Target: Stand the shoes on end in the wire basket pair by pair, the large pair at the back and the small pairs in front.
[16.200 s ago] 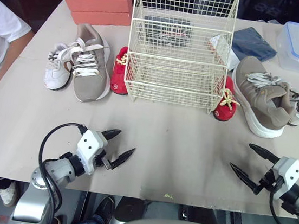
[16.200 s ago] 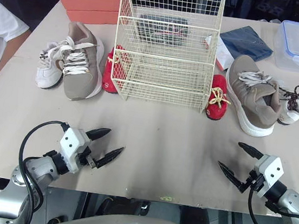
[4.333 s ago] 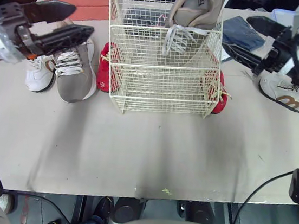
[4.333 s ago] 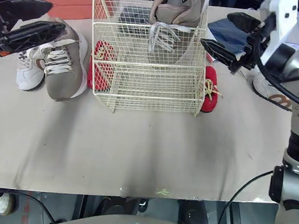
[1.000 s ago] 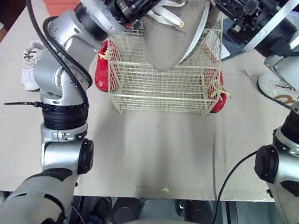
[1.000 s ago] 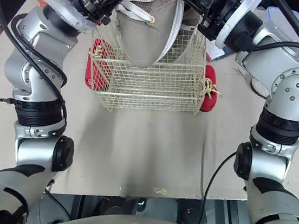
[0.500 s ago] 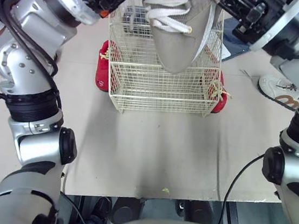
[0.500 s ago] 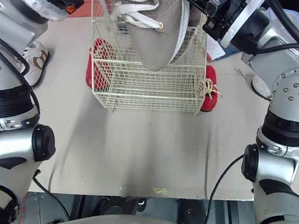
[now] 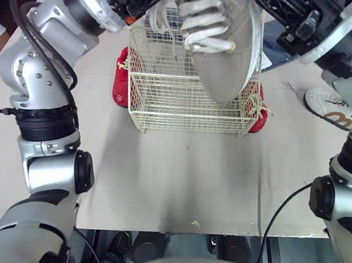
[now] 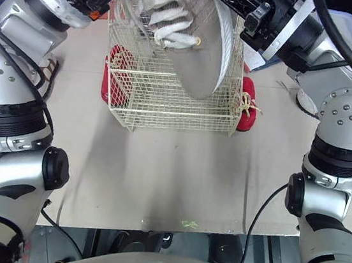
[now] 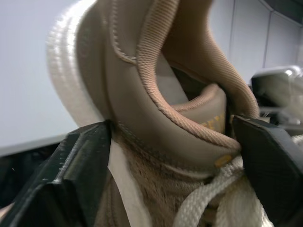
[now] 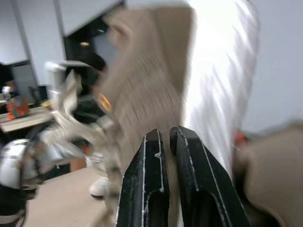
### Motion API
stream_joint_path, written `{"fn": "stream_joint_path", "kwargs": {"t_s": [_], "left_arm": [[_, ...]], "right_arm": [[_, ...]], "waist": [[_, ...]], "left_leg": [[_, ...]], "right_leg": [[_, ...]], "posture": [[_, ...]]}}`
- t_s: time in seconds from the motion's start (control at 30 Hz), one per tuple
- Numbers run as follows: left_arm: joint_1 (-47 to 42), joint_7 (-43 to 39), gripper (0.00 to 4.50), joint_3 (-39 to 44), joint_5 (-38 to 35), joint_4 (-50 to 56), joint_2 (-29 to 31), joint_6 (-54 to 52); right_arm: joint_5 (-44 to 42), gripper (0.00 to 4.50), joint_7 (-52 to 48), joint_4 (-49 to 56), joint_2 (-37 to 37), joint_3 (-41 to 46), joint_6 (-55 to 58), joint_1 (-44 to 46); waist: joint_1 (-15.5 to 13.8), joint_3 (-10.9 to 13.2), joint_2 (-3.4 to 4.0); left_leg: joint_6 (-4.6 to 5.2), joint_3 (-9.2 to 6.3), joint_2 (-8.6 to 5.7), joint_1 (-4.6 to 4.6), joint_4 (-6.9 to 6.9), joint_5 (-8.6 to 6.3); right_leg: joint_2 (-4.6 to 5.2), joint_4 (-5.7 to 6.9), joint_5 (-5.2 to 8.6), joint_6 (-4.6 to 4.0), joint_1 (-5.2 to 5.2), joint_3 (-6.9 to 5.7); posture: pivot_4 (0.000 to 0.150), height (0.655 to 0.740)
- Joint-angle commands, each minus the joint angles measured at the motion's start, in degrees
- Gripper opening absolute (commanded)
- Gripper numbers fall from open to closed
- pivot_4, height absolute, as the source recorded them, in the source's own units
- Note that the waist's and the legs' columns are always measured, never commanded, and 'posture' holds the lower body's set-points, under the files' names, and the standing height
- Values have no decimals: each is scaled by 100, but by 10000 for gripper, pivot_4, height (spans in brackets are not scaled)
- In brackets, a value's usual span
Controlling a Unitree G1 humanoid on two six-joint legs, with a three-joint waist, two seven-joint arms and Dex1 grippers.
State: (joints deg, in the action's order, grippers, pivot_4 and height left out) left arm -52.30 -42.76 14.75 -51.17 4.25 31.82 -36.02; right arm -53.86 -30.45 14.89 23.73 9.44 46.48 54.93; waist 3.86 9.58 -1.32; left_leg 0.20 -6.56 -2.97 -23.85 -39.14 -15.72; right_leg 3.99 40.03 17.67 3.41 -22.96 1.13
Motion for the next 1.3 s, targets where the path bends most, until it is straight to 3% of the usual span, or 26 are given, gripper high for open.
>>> {"fn": "stream_joint_path", "kwargs": {"t_s": [0.03,0.23,0.53,0.63,0.8,0.9,1.13,1.3], "left_arm": [[-146,-81,26173,53,-119,123,6,-5],[-68,-160,2653,20,-138,183,-30,-57],[-388,409,1880,389,-24,31,-308,397],[-589,815,1877,538,195,-76,-410,793],[-1006,1378,1871,719,521,-157,-496,1366],[-1146,1675,1871,679,921,-168,-464,1681],[-1453,2688,1871,456,2327,-206,-364,2486],[-1353,3415,1871,213,2984,-44,-853,2889]], "right_arm": [[-62,1920,-86,151,7,77,-170,28],[-48,1920,-101,159,-31,62,-217,19],[-61,1920,-248,192,70,86,-239,11],[-99,9548,-493,309,268,57,-216,-62],[64,32771,-563,349,594,145,-300,-170],[216,44309,-677,429,903,153,-340,-260],[347,44309,-580,562,1163,210,-386,-358],[399,44309,-496,568,1100,153,-463,-348]], "waist": [[2,0,0],[7,0,1],[-5,0,1],[-5,0,1],[-2,0,0],[-20,0,0],[-55,0,0],[-107,0,-1]], "left_leg": [[0,0,0,0,0,0],[0,-1,1,3,1,0],[0,-1,-1,2,-1,0],[0,-1,-1,2,-1,0],[0,0,-1,1,-2,0],[0,0,-2,1,-1,0],[0,0,-3,-1,-1,0],[0,1,-4,-1,0,0]], "right_leg": [[0,0,0,0,0,0],[-2,5,0,0,-1,2],[2,3,0,0,0,2],[2,3,0,0,0,3],[1,2,0,0,0,3],[2,2,0,0,0,3],[2,-1,0,1,0,3],[4,-3,0,1,0,4]], "posture": [[1500,7400],[1500,7400],[1500,7400],[1500,7400],[1500,7400],[1500,7400],[1500,7400],[1500,7400]]}}
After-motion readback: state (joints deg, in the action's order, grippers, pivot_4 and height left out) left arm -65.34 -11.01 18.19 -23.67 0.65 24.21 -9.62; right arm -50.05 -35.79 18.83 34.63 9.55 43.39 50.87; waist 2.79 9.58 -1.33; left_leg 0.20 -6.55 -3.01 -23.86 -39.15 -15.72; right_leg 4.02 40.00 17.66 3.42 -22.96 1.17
